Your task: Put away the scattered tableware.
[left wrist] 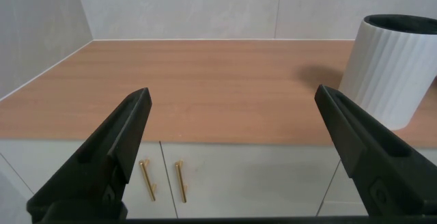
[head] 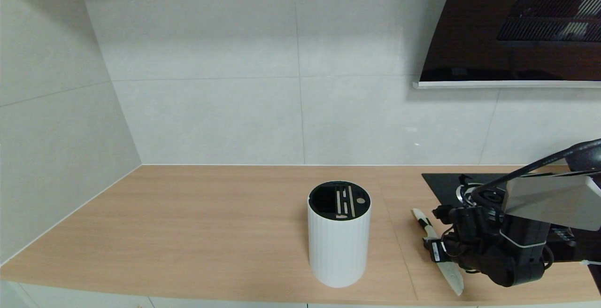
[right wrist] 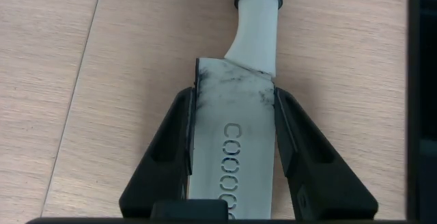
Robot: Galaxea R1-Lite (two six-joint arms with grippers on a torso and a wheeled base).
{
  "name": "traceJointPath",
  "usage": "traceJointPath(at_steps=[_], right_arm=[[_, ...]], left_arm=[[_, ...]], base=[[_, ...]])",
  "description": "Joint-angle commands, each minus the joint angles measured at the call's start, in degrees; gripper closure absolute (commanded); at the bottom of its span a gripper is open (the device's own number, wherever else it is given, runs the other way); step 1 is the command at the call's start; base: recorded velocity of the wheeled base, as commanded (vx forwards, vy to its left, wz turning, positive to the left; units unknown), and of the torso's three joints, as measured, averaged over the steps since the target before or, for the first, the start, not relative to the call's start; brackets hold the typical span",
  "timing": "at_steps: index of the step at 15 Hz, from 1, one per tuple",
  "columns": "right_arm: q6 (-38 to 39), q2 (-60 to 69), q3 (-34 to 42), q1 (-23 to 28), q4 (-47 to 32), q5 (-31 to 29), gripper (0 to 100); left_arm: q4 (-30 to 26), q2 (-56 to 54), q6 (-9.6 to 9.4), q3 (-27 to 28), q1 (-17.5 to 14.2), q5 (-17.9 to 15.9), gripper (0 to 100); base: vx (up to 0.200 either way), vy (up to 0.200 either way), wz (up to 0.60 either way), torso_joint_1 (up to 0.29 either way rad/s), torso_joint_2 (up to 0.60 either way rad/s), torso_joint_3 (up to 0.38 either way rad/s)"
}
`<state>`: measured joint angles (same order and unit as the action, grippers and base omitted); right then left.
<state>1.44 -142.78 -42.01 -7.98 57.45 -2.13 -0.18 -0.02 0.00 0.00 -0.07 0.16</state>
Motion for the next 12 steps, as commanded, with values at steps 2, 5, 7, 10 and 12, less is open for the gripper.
traceJointPath(at_steps=[2,5,7,10,12], right_arm=[[0.06,0.31,0.0,-0.01,0.29,-0.42,100],[0.93,2.59,0.44,-0.01,0.55,-1.38,100],[2.17,3.82,0.7,-0.01,0.47,-1.38,100],[3.57,15.95,5.36,-0.36,0.29,-0.77,100],[3.57,24.04,5.71,-0.98,-0.15,-0.06,100]], left_arm=[[0.01,0.02,0.0,0.0,-0.01,0.02,0],[0.01,0.02,-0.44,0.0,-0.01,0.02,0],[0.01,0.02,-0.88,0.0,-0.01,0.02,0],[2.91,0.02,-0.62,3.25,0.07,-0.95,0],[-1.22,3.36,0.18,10.9,0.6,-8.77,0]], base=[[0.0,0.0,0.0,0.0,0.0,0.0],[0.0,0.0,0.0,0.0,0.0,0.0],[0.0,0.0,0.0,0.0,0.0,0.0],[0.0,0.0,0.0,0.0,0.0,0.0],[0.0,0.0,0.0,0.0,0.0,0.0]])
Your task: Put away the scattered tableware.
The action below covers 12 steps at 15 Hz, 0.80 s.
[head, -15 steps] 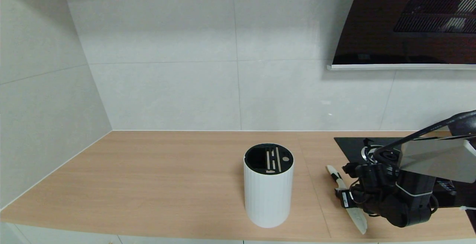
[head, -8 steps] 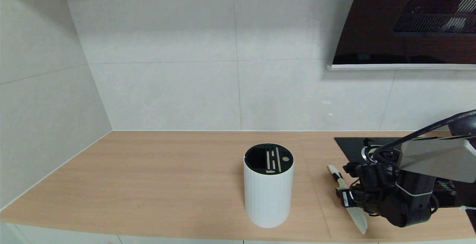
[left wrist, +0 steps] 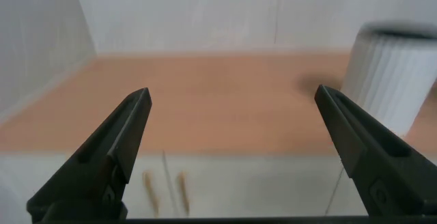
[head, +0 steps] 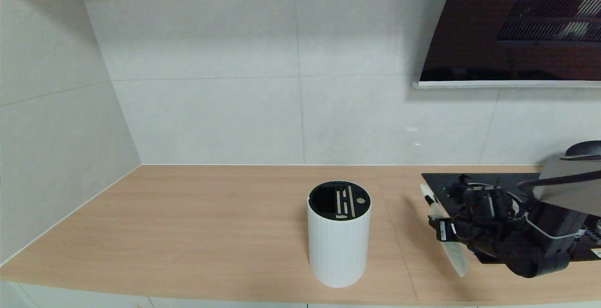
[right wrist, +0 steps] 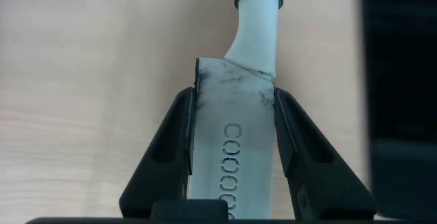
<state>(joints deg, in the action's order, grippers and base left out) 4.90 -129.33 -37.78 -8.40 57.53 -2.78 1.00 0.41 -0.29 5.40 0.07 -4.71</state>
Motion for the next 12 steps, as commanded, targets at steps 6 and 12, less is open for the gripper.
traceJointPath(at_steps=[6,12], right_arm=[[0.2,31.16,-14.96,-9.35,-25.36,1.2,100],[4.94,36.87,-15.04,-25.79,-27.64,0.93,100]], left_arm=[[-7.59,41.6,0.82,32.22,0.72,-29.4,0],[15.79,64.71,25.61,39.69,11.18,-27.2,0]], base=[[0.0,0.0,0.0,0.0,0.0,0.0],[0.0,0.0,0.0,0.0,0.0,0.0]])
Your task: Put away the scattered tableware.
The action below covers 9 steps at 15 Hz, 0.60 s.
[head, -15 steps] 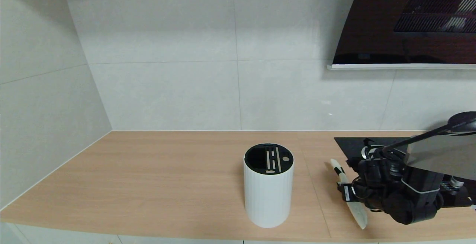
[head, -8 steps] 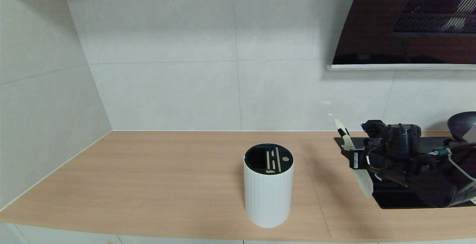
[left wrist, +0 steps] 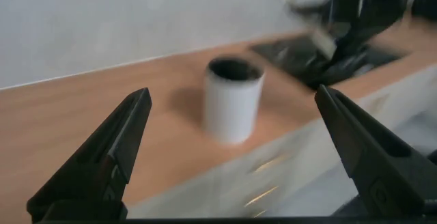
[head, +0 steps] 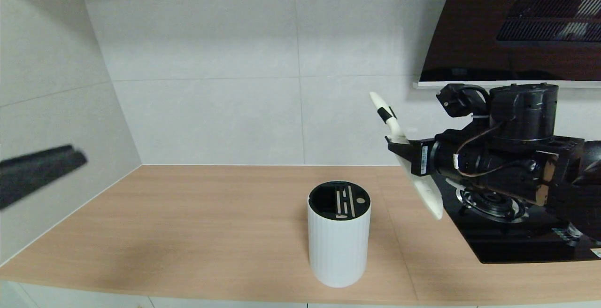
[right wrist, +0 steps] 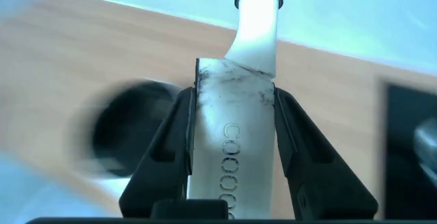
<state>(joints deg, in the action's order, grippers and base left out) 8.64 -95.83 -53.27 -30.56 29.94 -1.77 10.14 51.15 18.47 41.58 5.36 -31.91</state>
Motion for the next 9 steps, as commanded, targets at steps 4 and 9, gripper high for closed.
traceJointPath(at_steps=[4,9], right_arm=[[2.43,4.07,0.71,-8.64,-0.06,-0.52,100],[5.51,3.19,0.45,-16.64,-0.06,-2.8,100]], left_arm=[[18.07,23.64,11.24,-2.91,16.52,0.36,0],[34.33,30.32,26.44,-5.99,19.86,0.36,0]], base=[[0.0,0.0,0.0,0.0,0.0,0.0],[0.0,0.0,0.0,0.0,0.0,0.0]])
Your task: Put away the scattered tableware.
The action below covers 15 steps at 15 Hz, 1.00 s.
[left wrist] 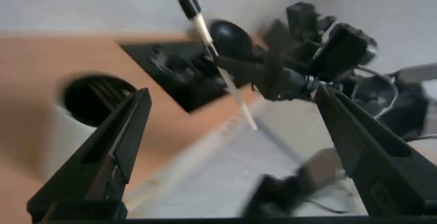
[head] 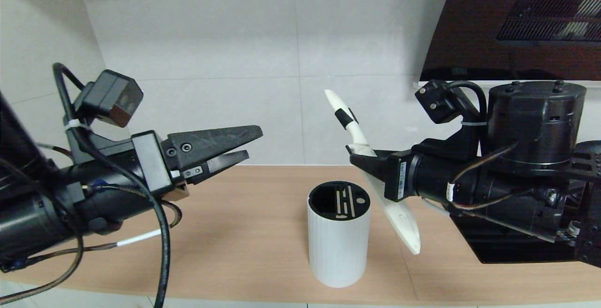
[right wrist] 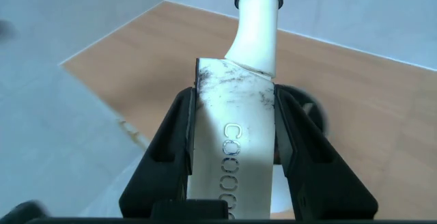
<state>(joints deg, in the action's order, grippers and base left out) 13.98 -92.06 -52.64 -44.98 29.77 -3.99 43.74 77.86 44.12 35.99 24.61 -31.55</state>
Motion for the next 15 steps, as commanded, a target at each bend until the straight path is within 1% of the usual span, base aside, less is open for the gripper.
traceJointPath(at_steps=[1,2,3,4,6,7,9,15], right_arm=[[0.26,-0.92,-0.18,-3.53,0.11,-1.99,100],[0.26,-1.36,-0.18,-4.41,0.29,-2.96,100],[0.34,-1.54,-0.18,-5.64,0.55,-3.13,100],[0.43,-1.8,-0.18,-6.26,0.64,-3.22,100],[0.78,-1.89,-0.1,-7.31,0.64,-3.22,100],[1.05,-2.33,-0.1,-7.49,0.64,-3.22,100],[1.13,-2.51,0.08,-7.58,0.82,-3.22,100],[1.49,-3.65,0.61,-10.21,0.9,-3.13,100]], left_arm=[[1.08,4.58,0.79,-0.39,0.96,0.08,0],[1.26,5.81,0.71,0.31,1.4,0.61,0],[1.61,8.45,0.62,2.25,2.46,2.37,0],[2.05,10.56,0.53,3.21,3.95,6.06,0],[4.25,13.02,0.0,4.36,5.89,11.6,0],[5.74,13.37,-0.79,4.09,7.03,12.21,0],[6.36,13.37,-1.32,4.0,7.64,12.48,0],[6.45,14.78,-1.32,4.27,8.43,12.65,0]], base=[[0.0,0.0,0.0,0.0,0.0,0.0],[0.0,0.0,0.0,0.0,0.0,0.0],[0.0,0.0,0.0,0.0,0.0,0.0],[0.0,0.0,0.0,0.0,0.0,0.0],[0.0,0.0,0.0,0.0,0.0,0.0],[0.0,0.0,0.0,0.0,0.0,0.0],[0.0,0.0,0.0,0.0,0.0,0.0],[0.0,0.0,0.0,0.0,0.0,0.0]])
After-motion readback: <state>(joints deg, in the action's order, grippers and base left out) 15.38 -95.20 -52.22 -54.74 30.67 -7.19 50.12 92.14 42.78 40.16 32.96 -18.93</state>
